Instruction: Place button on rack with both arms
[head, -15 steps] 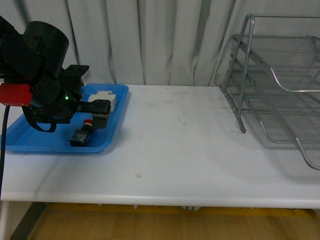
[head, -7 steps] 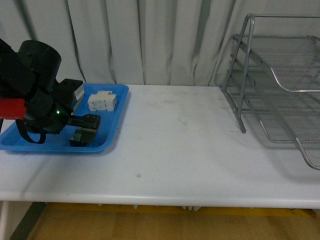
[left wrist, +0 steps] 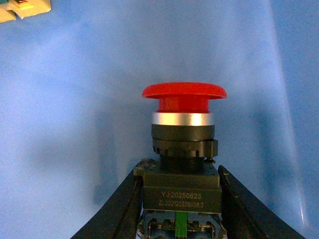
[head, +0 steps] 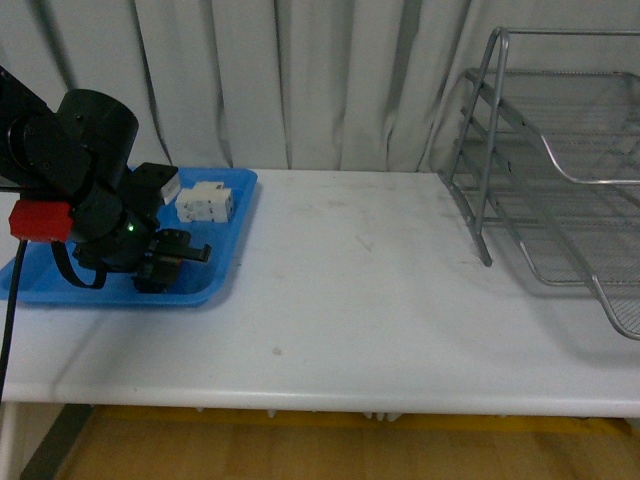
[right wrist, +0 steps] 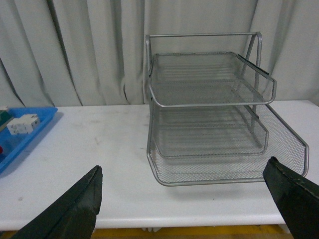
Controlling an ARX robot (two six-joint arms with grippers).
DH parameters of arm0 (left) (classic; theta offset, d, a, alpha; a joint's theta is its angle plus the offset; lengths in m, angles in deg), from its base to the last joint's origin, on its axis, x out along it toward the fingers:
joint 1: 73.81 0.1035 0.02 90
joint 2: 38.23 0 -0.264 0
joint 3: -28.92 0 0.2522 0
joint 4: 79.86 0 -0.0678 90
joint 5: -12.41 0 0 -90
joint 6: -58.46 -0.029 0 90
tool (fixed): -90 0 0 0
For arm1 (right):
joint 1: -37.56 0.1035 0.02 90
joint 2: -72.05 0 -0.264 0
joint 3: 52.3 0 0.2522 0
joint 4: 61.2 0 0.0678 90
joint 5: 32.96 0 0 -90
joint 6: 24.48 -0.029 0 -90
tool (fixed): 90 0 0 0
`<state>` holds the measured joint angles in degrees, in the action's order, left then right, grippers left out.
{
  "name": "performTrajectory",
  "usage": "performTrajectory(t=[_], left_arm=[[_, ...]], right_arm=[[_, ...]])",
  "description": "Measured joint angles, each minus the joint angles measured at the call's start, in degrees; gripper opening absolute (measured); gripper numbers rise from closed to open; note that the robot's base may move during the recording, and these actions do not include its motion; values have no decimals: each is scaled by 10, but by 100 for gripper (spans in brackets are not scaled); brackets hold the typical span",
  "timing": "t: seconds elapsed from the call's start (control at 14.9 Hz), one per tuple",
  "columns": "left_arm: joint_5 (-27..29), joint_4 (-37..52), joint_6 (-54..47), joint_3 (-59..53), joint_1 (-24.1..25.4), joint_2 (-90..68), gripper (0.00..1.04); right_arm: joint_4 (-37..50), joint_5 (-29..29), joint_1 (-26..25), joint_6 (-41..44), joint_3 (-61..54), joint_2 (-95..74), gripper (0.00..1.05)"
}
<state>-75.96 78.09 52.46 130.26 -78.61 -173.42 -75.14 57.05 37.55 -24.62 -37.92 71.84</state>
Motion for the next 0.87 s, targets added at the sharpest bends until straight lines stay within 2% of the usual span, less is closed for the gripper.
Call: performTrajectory(t=[0.07, 0.27, 0.6, 0.87], left_arm=[[1, -1, 0, 2, -2, 0, 37], [-6, 10, 6, -9, -4, 12, 36], [-40, 61, 6, -90, 4, 139, 36], [-59, 143, -7, -286, 12, 374, 36]], right_arm=[[0, 0, 0, 0, 0, 0, 98], [0, 0, 0, 0, 0, 0, 98], [0, 0, 0, 0, 0, 0, 98], [0, 0, 0, 0, 0, 0, 98]])
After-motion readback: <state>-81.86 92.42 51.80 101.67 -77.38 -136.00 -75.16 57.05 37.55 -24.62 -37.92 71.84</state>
